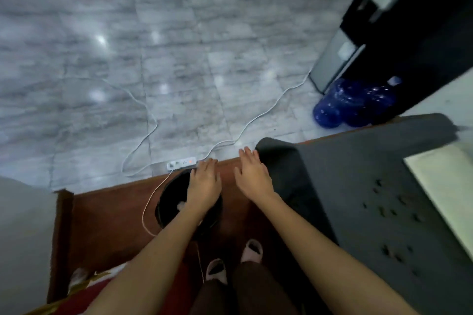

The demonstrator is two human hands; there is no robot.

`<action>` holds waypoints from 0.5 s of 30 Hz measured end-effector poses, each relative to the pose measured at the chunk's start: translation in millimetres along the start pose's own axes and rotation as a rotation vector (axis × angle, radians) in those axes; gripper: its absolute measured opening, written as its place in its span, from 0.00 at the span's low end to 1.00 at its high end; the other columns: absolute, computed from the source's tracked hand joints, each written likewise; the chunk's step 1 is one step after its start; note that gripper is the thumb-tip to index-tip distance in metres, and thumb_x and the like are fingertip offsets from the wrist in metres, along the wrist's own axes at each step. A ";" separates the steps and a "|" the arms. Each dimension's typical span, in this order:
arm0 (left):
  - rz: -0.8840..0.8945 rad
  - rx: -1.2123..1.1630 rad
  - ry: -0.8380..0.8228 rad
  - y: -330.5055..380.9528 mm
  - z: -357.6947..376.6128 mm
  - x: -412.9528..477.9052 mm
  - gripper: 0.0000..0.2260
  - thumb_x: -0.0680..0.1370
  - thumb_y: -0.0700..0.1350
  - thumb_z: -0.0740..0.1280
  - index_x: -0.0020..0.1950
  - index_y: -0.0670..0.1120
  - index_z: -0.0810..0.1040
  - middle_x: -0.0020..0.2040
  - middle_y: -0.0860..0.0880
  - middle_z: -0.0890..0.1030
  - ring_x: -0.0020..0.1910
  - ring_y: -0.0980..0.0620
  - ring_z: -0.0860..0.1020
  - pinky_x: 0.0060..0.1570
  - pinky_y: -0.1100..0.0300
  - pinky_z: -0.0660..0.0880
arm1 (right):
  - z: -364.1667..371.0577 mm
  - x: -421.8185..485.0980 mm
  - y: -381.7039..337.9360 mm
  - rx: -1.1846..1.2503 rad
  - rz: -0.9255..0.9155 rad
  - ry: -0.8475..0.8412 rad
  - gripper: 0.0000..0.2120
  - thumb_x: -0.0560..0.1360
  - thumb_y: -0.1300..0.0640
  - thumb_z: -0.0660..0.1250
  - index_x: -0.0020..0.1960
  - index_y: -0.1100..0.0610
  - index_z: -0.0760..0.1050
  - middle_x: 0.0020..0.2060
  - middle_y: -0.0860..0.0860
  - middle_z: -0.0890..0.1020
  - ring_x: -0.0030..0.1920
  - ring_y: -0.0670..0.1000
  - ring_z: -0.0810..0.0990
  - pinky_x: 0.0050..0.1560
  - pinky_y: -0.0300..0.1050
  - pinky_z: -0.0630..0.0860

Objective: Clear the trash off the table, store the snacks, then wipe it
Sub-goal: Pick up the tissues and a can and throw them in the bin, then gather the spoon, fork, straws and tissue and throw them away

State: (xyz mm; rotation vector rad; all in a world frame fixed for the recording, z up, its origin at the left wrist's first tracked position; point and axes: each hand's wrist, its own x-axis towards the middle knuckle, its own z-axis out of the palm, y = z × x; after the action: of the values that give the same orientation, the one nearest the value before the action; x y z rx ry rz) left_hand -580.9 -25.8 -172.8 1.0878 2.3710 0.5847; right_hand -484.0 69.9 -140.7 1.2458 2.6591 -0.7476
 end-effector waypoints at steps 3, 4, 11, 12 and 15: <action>0.194 0.065 -0.018 55.9 -1.7 -0.6 0.21 0.79 0.39 0.56 0.73 0.42 0.63 0.74 0.43 0.64 0.74 0.46 0.59 0.72 0.47 0.55 | -38.4 -37.4 28.5 -0.017 0.054 0.165 0.27 0.80 0.55 0.56 0.77 0.59 0.55 0.78 0.54 0.56 0.78 0.54 0.51 0.73 0.53 0.59; 0.255 0.066 -0.028 78.4 2.0 -1.8 0.21 0.79 0.40 0.56 0.73 0.42 0.63 0.74 0.44 0.64 0.75 0.46 0.59 0.72 0.47 0.55 | -49.2 -53.2 42.9 -0.028 0.085 0.218 0.28 0.80 0.55 0.56 0.77 0.58 0.54 0.78 0.53 0.56 0.78 0.53 0.51 0.74 0.53 0.58; 0.624 0.041 -0.157 220.1 53.6 -45.0 0.20 0.80 0.42 0.58 0.72 0.42 0.64 0.74 0.44 0.66 0.75 0.45 0.60 0.73 0.46 0.55 | -84.9 -189.8 164.2 -0.001 0.453 0.457 0.27 0.79 0.54 0.56 0.77 0.55 0.56 0.77 0.49 0.57 0.78 0.50 0.50 0.75 0.52 0.51; 0.683 0.051 -0.187 235.5 63.8 -54.5 0.20 0.80 0.42 0.57 0.73 0.43 0.64 0.74 0.44 0.65 0.75 0.46 0.59 0.73 0.47 0.54 | -86.9 -213.1 181.0 -0.001 0.519 0.485 0.27 0.79 0.54 0.56 0.77 0.55 0.56 0.77 0.49 0.57 0.78 0.50 0.51 0.75 0.51 0.51; 0.842 0.085 -0.275 272.0 97.5 -86.2 0.20 0.81 0.43 0.57 0.73 0.44 0.64 0.74 0.46 0.66 0.75 0.47 0.59 0.73 0.47 0.54 | -90.4 -279.6 223.1 0.019 0.678 0.559 0.26 0.80 0.54 0.55 0.77 0.55 0.56 0.77 0.49 0.58 0.78 0.50 0.52 0.75 0.51 0.52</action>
State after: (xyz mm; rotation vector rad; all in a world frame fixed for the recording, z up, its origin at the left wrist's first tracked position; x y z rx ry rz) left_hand -316.6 86.9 -81.2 2.0629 1.6465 0.5480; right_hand -124.4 40.4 -64.1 2.4560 2.2685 -0.3442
